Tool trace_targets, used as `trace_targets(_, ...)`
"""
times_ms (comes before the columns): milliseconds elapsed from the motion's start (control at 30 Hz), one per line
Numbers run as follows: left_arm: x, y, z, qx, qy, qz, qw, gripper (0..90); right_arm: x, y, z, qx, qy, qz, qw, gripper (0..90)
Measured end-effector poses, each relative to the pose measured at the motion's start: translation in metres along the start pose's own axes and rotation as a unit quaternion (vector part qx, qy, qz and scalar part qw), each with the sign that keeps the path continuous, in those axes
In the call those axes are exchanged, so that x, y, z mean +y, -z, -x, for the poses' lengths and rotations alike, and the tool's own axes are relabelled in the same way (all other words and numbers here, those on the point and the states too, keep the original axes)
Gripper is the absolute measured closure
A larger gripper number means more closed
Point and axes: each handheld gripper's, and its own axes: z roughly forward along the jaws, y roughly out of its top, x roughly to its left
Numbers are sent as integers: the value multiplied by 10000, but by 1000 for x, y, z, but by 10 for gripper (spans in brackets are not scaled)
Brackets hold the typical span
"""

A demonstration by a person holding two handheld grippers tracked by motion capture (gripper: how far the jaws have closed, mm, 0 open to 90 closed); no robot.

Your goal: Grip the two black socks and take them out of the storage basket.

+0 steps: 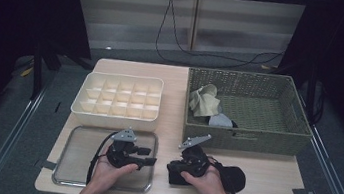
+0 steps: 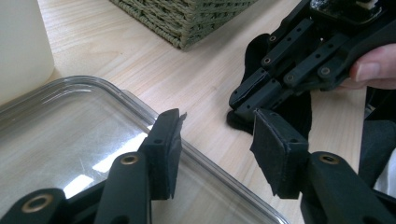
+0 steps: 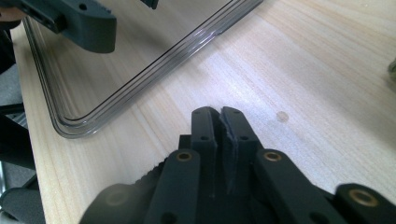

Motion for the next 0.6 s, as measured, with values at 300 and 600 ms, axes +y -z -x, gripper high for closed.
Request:
trace_targets(300,1,1,2,103,-49,140,9998,421,1,3,3,71,-3,-35,10000,871)
trace_targets(600,1,2,-1,96,42,246,9996,243,4,20,4,298,-91,328,9990,871)
